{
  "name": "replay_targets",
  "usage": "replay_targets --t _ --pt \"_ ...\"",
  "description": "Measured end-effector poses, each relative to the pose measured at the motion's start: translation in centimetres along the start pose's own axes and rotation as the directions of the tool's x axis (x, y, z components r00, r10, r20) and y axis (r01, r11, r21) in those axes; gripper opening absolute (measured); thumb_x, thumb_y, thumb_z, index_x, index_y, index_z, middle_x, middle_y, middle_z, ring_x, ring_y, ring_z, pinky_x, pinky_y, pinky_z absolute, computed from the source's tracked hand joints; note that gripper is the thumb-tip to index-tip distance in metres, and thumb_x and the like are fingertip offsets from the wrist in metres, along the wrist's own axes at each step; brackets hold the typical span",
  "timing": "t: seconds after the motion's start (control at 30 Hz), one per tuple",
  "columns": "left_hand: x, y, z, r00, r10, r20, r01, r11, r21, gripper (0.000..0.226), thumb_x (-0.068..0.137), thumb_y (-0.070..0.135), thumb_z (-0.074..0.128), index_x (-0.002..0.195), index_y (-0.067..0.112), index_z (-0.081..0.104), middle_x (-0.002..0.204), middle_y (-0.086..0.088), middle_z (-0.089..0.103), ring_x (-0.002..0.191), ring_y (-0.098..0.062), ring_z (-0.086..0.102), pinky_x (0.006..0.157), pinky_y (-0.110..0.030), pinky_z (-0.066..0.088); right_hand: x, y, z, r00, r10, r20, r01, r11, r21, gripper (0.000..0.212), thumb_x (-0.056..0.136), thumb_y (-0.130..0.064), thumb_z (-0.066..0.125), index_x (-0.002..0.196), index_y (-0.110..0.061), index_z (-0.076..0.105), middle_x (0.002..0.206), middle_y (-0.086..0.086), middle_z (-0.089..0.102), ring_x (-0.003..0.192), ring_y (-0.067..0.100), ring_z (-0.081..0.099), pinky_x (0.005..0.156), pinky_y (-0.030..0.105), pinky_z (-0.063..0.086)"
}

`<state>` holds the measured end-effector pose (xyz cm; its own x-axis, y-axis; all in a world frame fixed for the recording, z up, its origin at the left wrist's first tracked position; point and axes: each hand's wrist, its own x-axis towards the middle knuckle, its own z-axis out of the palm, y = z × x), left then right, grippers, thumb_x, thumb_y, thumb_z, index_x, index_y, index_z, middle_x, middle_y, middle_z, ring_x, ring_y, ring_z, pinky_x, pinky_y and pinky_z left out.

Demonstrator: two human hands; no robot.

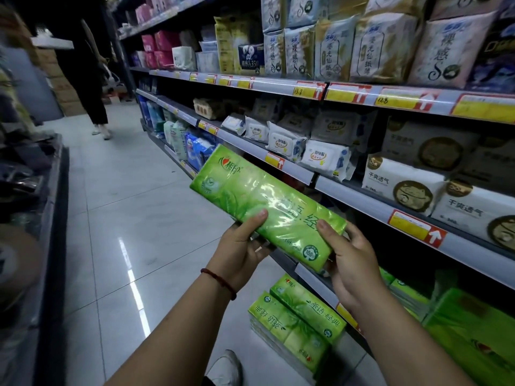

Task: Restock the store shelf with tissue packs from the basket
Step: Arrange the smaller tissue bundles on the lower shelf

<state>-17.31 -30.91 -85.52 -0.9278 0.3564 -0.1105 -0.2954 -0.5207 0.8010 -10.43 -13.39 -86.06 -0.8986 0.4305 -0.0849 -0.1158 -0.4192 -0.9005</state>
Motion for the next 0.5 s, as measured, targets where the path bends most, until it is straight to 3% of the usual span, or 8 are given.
replay_targets --t 0.1,0.2,0.3,0.4,0.5 --pt "-0.3 -0.4 0.2 0.997 -0.070 0.029 0.071 0.997 -0.006 0.054 0.081 0.013 0.072 0.132 0.000 0.060 0.125 -0.017 0.072 0.116 -0.034 0.069 0.099 -0.050 0.056 -0.2 0.6 0.2 0.998 0.057 -0.001 -0.056 0.997 0.059 0.040 0.087 -0.020 0.076 0.123 -0.007 0.064 0.112 0.012 0.078 0.102 0.033 0.075 0.090 0.054 0.060" --pt "0.2 -0.8 -0.3 0.996 -0.080 -0.039 0.078 0.996 -0.044 0.048 0.087 0.005 0.070 0.133 -0.003 0.059 0.123 -0.018 0.072 0.119 -0.036 0.067 0.099 -0.051 0.056 -0.4 1.0 0.5 0.994 0.108 0.030 -0.109 0.992 0.060 0.053 0.082 -0.015 0.080 0.128 -0.003 0.057 0.116 0.014 0.075 0.103 0.031 0.075 0.091 0.059 0.058" --pt "0.6 -0.7 -1.3 0.992 -0.083 -0.099 0.075 0.993 -0.087 0.056 0.085 0.010 0.072 0.138 0.003 0.057 0.126 -0.016 0.072 0.120 -0.034 0.067 0.104 -0.054 0.053 -0.5 1.2 0.6 0.986 0.135 0.102 -0.134 0.991 -0.018 0.060 0.073 -0.009 0.083 0.125 -0.002 0.055 0.116 0.020 0.074 0.098 0.032 0.077 0.085 0.050 0.063" --pt "0.8 -0.7 -2.0 0.989 -0.058 -0.135 0.052 0.998 -0.044 0.054 0.087 0.016 0.073 0.138 0.008 0.057 0.127 -0.014 0.071 0.119 -0.036 0.067 0.104 -0.059 0.051 -0.6 1.5 0.6 0.975 0.173 0.142 -0.156 0.980 -0.122 0.078 0.055 -0.018 0.091 0.123 -0.003 0.055 0.114 0.024 0.073 0.099 0.038 0.076 0.093 0.054 0.060" --pt "1.0 -0.8 -2.5 0.992 -0.022 -0.127 0.021 1.000 -0.009 0.056 0.085 0.021 0.076 0.138 0.012 0.059 0.132 -0.016 0.068 0.122 -0.042 0.064 0.102 -0.065 0.049 -0.5 2.0 0.3 0.964 0.211 0.161 -0.171 0.958 -0.230 0.069 0.060 -0.018 0.092 0.118 -0.004 0.058 0.109 0.020 0.076 0.100 0.037 0.075 0.096 0.052 0.058"
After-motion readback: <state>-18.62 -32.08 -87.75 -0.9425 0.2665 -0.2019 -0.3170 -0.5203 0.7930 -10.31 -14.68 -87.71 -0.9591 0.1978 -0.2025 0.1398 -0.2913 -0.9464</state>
